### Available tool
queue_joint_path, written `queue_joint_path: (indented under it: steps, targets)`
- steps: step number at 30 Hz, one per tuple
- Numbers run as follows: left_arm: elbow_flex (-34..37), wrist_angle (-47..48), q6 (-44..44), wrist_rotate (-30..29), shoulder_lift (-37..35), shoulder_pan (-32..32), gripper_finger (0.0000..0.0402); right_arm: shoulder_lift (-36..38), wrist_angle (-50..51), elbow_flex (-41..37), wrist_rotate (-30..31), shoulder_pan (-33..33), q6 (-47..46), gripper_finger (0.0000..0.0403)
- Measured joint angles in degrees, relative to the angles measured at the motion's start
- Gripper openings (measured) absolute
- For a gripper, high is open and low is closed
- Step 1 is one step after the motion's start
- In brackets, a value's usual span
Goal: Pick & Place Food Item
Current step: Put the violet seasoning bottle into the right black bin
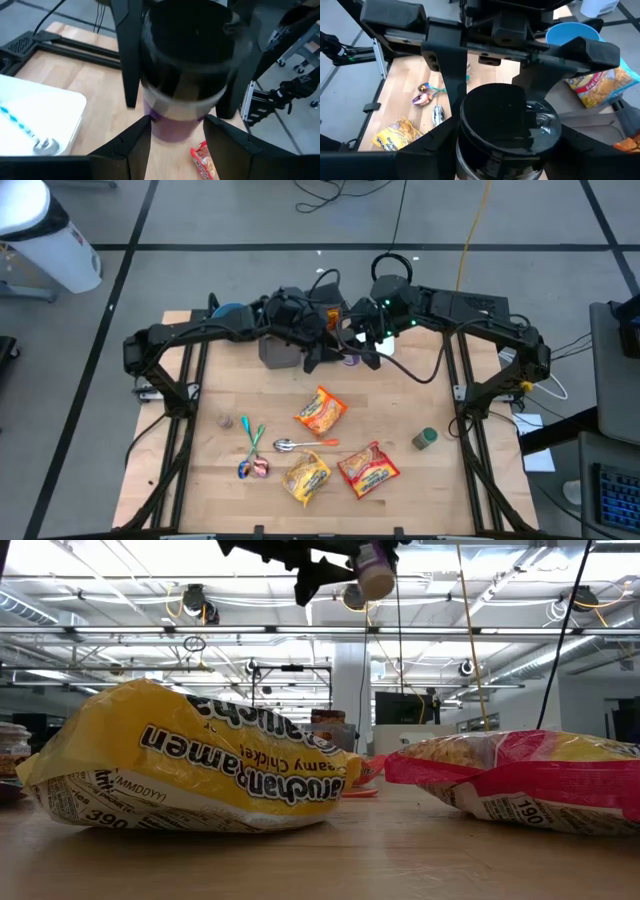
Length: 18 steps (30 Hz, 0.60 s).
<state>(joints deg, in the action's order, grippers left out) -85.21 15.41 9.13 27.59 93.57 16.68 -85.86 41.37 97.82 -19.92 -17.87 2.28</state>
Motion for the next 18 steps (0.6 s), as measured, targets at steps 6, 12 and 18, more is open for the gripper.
queue_joint_path:
  steps: [6, 12, 18]
  targets:
    - [0.02, -1.27, 0.7, -0.72, 0.01, -0.32, 0.0186, -0.02, -0.61, 0.09, 0.04, -0.3, -0.05, 0.0207]
    - [0.02, -1.46, 4.87, -3.47, 0.01, -0.36, 0.0186, -0.04, -0.37, 0.09, 0.62, -0.46, -0.04, 0.0207]
    - [0.02, -1.41, 5.11, -3.49, 0.01, -0.41, 0.0186, -0.07, -0.16, 0.09, 0.63, -0.46, -0.07, 0.0207]
